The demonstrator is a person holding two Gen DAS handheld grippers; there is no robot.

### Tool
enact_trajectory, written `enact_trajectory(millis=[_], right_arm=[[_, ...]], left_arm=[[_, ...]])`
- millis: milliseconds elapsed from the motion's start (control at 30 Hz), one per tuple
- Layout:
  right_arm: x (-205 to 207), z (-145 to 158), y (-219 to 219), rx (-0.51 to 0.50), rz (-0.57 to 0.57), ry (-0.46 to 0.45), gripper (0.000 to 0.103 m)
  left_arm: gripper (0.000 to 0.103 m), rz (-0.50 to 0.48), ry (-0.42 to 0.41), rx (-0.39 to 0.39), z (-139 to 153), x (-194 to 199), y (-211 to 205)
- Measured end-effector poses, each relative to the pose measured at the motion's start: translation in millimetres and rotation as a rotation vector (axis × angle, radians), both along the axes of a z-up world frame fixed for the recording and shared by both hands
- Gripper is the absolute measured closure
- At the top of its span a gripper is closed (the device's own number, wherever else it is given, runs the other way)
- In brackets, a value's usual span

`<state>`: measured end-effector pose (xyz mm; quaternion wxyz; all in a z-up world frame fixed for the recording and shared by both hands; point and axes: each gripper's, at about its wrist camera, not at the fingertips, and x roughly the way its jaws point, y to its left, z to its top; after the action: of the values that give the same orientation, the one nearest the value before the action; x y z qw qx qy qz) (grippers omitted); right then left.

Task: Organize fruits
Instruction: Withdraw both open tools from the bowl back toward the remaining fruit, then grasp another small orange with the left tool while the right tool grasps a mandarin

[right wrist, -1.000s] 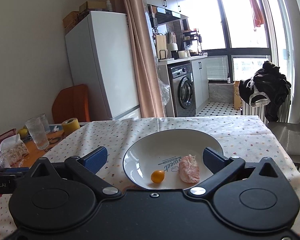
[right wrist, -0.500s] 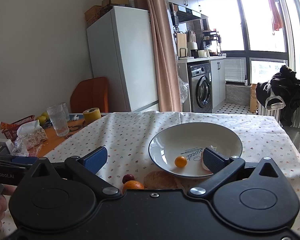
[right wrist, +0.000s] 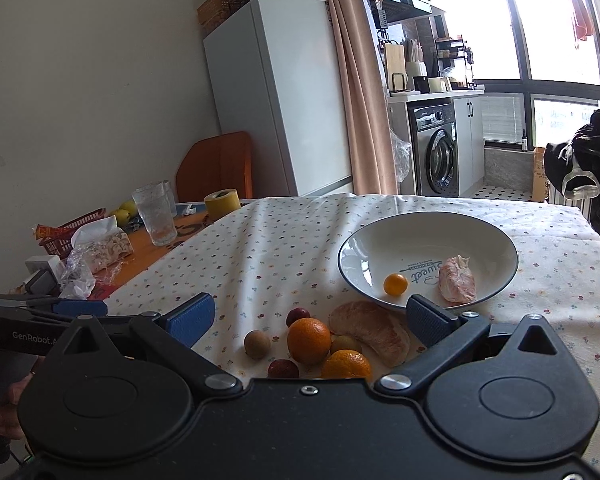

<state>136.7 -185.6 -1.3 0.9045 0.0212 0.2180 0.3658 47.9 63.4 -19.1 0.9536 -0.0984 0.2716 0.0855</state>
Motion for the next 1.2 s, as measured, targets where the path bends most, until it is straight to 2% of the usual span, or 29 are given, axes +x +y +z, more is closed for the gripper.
enact_trajectory(millis=[600, 767, 933, 1200], right_arm=[[-13.5, -22.8, 4.7, -0.031, 0.088, 0.094, 0.001], [-15.2, -28.6, 7.1, -0.040, 0.108, 0.120, 0.005], [-11.7, -37.2, 10.6, -0.058, 0.103, 0.137, 0.015], [8.4, -45.7, 9.1, -0.088, 0.042, 0.156, 0.027]], left_arm=[[0.007, 0.009, 0.013, -0.020, -20.7, -19.6, 11.6], [0.016, -0.014, 0.008, -0.019, -25.4, -19.5, 11.3], [0.035, -0.009, 0.030, -0.035, -33.3, -14.7, 13.0], [0.041, 0.030, 0.057, -0.026, -41.9, -2.4, 22.0]])
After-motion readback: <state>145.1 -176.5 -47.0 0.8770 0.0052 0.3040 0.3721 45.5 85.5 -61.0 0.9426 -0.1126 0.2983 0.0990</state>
